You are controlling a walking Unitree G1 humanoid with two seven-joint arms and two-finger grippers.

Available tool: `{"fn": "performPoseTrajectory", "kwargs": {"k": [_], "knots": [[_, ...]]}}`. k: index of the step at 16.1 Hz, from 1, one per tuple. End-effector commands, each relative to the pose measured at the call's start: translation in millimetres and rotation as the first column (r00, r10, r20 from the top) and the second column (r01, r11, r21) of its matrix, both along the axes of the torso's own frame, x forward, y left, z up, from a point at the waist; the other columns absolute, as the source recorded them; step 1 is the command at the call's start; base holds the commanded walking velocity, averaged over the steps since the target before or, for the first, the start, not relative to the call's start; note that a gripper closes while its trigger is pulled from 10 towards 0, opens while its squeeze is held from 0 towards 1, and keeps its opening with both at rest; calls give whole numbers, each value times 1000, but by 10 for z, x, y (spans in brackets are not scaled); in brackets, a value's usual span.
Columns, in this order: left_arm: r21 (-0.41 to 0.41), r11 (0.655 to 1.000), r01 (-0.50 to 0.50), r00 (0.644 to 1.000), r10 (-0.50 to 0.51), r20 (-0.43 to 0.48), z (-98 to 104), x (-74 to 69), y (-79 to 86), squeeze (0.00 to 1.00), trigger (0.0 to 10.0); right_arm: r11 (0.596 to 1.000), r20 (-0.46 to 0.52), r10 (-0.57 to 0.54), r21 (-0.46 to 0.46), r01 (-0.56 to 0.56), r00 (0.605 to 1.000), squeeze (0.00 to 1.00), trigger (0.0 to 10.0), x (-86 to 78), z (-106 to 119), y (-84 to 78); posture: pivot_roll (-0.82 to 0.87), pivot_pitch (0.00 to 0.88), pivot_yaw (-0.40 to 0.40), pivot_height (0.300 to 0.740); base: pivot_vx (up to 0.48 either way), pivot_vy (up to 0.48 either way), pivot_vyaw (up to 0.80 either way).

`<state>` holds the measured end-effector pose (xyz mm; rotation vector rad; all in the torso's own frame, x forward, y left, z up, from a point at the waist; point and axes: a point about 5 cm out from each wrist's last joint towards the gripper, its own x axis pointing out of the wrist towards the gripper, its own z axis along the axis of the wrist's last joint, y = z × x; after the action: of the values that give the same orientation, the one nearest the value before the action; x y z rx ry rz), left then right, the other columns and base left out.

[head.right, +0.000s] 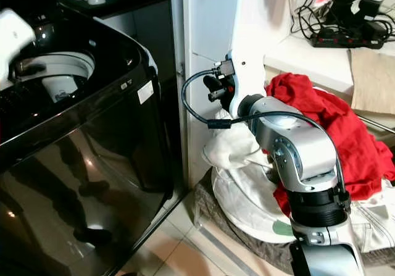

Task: Clothes washing

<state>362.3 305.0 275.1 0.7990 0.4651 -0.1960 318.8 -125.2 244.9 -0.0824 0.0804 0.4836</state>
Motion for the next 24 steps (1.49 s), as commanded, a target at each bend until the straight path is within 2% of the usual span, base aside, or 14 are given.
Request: {"fn": "performPoseTrajectory", "kwargs": {"k": [1,3,5,7,10,13,14,15,16,17,18,21,22,24], "knots": [[93,994,-49,998,52,-31,-27,-19,97,0,10000,1000,7,5,-10,-5,1000,0,10000,-16,18,2,-38,0,69,740,0,0,0],[114,992,-57,997,62,-38,-82,-2,105,0,10000,1000,13,17,-9,-17,1000,0,10000,-37,20,30,-43,0,79,740,0,0,0],[31,1000,-2,1000,2,-10,-93,49,-45,0,10000,1000,12,13,-7,-13,1000,0,10000,-49,12,39,-45,0,85,740,0,0,0],[73,997,-2,996,-5,91,-56,112,-130,0,10000,999,37,-38,-7,38,999,0,10000,-20,28,0,-46,0,82,740,0,0,0],[46,997,-57,972,45,230,17,158,-119,0,10000,998,73,-65,-3,66,995,0,10000,23,97,-28,-55,0,79,740,0,0,0],[21,998,-53,873,37,487,271,204,-206,0,10000,990,101,-143,4,143,985,0,10000,84,126,-126,-46,0,73,740,0,0,0],[-163,982,91,844,10,537,285,254,-426,0,10000,972,101,-231,-10,233,968,0,10000,147,111,-205,-49,0,78,740,0,0,0],[-438,866,240,872,6,489,130,312,-746,0,10000,934,99,-349,-50,355,932,0,10000,214,74,-330,-60,0,84,740,0,0,0],[-487,819,302,880,-42,474,54,313,-907,0,10000,916,78,-390,-62,395,917,835,10000,224,32,-397,-64,0,86,740,0,0,0],[-582,710,397,883,-123,453,-77,286,-1207,0,10000,895,45,-434,-93,437,900,1000,10000,219,-47,-502,-67,0,87,740,0,0,0],[-655,611,444,882,-167,441,-161,252,-1422,0,10000,886,32,-449,-117,449,893,1000,10000,207,-84,-565,-79,0,94,740,0,0,0],[-674,504,540,842,-323,433,-402,76,-1902,0,10000,799,42,-575,-184,572,817,1000,10000,134,-97,-824,-101,0,92,740,0,0,0],[-675,441,592,802,-409,435,-460,-70,-2080,0,10000,721,52,-659,-240,650,751,1000,10000,83,-126,-1001,-108,0,85,740,0,0,0],[-660,370,654,736,-515,440,-484,-240,-2191,0,10000,661,38,-720,-266,702,693,1000,10000,43,-160,-1159,-106,0,73,740,0,0,0]]}}
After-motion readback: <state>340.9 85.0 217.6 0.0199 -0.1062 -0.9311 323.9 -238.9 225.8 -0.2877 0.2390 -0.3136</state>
